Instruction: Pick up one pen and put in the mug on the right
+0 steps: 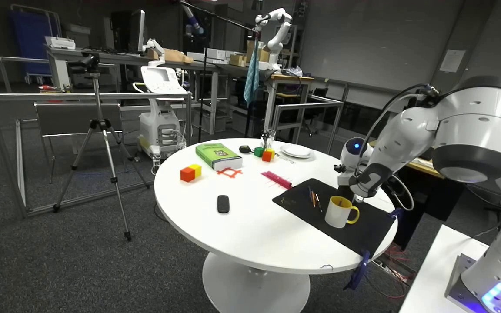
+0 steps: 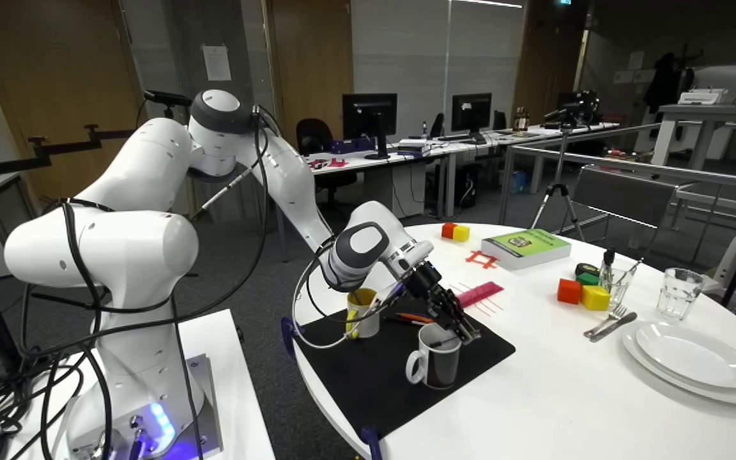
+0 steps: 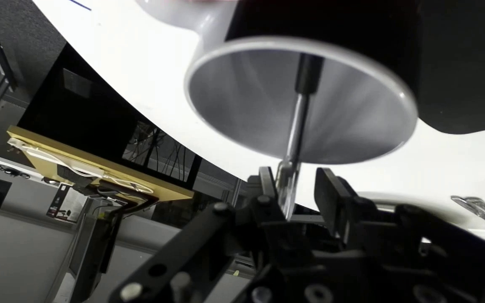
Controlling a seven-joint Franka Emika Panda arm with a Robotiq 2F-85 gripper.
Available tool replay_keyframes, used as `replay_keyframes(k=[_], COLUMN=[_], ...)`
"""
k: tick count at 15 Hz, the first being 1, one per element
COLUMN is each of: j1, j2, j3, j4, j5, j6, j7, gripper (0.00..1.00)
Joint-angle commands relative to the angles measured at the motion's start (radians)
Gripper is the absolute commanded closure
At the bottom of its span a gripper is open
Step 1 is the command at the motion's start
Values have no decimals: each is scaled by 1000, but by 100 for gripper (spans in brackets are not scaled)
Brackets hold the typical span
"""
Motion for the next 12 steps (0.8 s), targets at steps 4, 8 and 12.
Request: replay_keyframes(k=[4,8,12], j1=[-25,-22,-30], j2=[-10,-55,-173], j3=[12,4,-3], j4=[15,14,4], j5=[25,35,53], j6=[21,3,-15], j7=[-45,-43,-66], gripper=[11,0,0])
